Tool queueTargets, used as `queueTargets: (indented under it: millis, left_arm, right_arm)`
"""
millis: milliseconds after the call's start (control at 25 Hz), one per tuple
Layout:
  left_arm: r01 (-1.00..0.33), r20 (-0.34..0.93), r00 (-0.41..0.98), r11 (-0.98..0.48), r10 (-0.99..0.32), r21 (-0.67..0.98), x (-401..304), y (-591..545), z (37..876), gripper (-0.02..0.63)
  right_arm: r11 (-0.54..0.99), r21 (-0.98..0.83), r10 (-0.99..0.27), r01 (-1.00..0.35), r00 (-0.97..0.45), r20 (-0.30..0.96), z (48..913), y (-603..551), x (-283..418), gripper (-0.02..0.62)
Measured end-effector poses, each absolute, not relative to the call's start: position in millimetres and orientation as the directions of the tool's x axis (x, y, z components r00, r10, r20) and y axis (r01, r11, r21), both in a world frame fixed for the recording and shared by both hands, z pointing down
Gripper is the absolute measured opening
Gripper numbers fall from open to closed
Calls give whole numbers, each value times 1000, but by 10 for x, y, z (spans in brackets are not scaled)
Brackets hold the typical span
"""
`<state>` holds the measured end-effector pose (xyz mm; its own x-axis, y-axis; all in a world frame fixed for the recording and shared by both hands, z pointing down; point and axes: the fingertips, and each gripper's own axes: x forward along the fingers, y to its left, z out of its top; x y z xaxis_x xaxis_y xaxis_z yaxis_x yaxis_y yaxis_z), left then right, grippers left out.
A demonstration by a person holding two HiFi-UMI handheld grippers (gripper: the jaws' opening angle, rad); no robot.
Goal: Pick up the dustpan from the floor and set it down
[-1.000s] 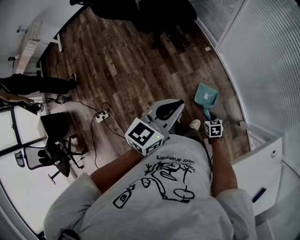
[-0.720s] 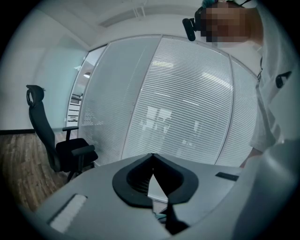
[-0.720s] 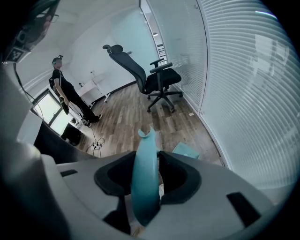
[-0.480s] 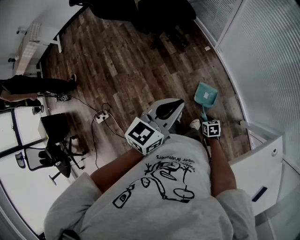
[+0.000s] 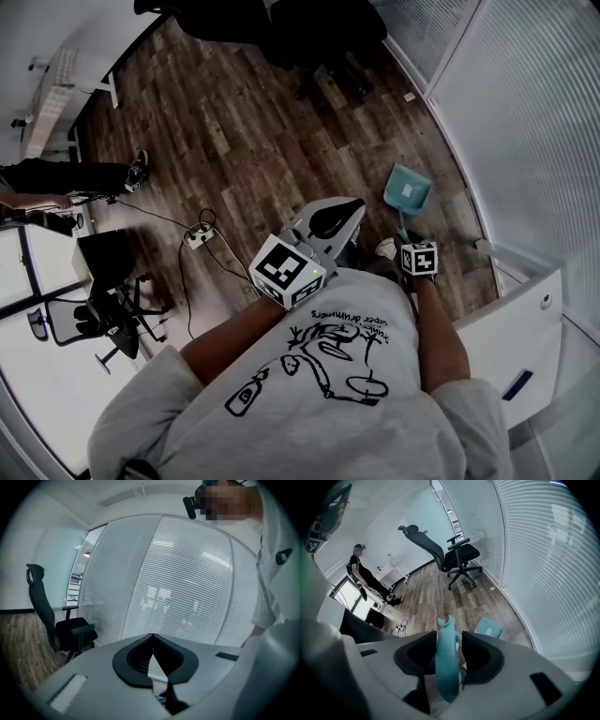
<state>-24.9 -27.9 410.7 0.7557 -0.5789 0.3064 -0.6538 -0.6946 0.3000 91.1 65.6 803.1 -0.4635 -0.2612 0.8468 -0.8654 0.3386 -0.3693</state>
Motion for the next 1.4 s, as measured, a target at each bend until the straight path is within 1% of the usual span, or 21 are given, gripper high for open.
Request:
queueTargets:
  millis: [400, 680, 1000, 1160, 1400]
  left_arm:
    - [-635, 285, 772, -710, -569, 304, -180, -297, 4092, 2]
    - [-615, 266, 788, -725, -555, 309, -83, -346, 4054, 2]
    - [-598, 248, 801, -743, -545, 300, 38, -414, 3993, 2]
    - [-590, 239, 807, -750, -540, 297, 97, -453, 3968, 2]
    - [-584, 218, 811, -758, -542, 289, 144, -528, 3867, 2]
  right_arm:
    - [298, -346, -372, -889, -443, 816, 7695, 427, 1106, 144]
    - [311, -312, -463, -898, -430, 775, 7248, 232, 1244, 142]
    - [334, -294, -578, -895, -441, 686, 6510, -24, 1322, 123]
    - [368, -257, -627, -893, -443, 641, 6096, -168, 1350, 95]
    - [402, -203, -695, -893, -442, 568, 5408, -343, 1356, 81]
